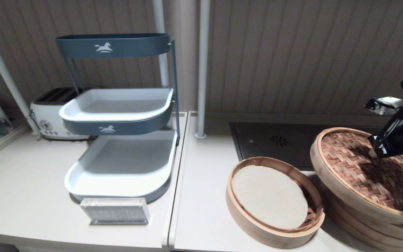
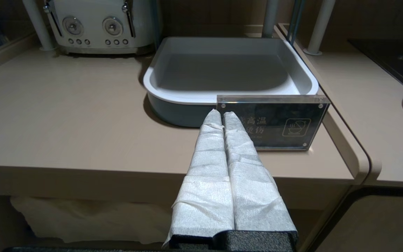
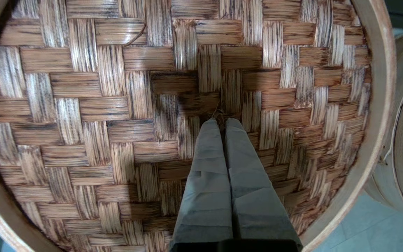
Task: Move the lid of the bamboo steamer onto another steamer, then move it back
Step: Put the steamer
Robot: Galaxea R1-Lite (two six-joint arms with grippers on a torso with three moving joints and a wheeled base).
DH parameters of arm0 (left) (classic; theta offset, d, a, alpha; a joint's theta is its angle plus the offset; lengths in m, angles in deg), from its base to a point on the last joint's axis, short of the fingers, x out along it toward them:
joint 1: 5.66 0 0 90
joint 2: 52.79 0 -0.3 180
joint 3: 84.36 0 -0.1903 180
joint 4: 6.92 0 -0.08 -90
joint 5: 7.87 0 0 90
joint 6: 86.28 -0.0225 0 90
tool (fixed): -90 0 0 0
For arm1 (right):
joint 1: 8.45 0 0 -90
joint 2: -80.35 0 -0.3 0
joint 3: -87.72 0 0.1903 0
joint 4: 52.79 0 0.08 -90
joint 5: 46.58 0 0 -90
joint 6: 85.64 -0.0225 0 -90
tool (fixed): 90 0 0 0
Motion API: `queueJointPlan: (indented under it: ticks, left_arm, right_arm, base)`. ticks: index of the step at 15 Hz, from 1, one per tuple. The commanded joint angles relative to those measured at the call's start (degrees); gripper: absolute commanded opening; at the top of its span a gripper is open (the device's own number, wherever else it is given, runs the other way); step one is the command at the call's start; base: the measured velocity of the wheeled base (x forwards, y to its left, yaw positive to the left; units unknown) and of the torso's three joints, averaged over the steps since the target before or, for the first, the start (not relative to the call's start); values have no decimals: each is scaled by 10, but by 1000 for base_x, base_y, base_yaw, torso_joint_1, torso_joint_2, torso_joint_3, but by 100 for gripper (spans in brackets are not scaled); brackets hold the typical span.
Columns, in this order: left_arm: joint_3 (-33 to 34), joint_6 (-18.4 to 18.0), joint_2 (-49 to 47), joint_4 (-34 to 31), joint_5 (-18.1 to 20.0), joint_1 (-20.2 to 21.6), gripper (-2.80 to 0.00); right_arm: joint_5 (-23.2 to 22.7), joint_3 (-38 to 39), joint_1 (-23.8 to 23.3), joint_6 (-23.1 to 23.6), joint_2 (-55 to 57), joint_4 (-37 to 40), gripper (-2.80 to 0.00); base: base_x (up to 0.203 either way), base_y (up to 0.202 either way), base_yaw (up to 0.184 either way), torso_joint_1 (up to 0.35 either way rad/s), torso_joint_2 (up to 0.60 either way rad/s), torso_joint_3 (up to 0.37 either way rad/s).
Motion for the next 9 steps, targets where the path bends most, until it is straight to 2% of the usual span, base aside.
queueJointPlan:
  ticks: [1, 9]
  left_arm:
    - [16, 0, 1, 0, 0, 0, -280]
    - [16, 0, 1, 0, 0, 0, -280]
  right_arm:
    - [-5, 2, -18, 2, 10, 1, -280]
    - [-10, -8, -47, 8, 39, -1, -280]
  base:
    - [0, 0, 0, 0, 0, 0]
    - [0, 0, 0, 0, 0, 0]
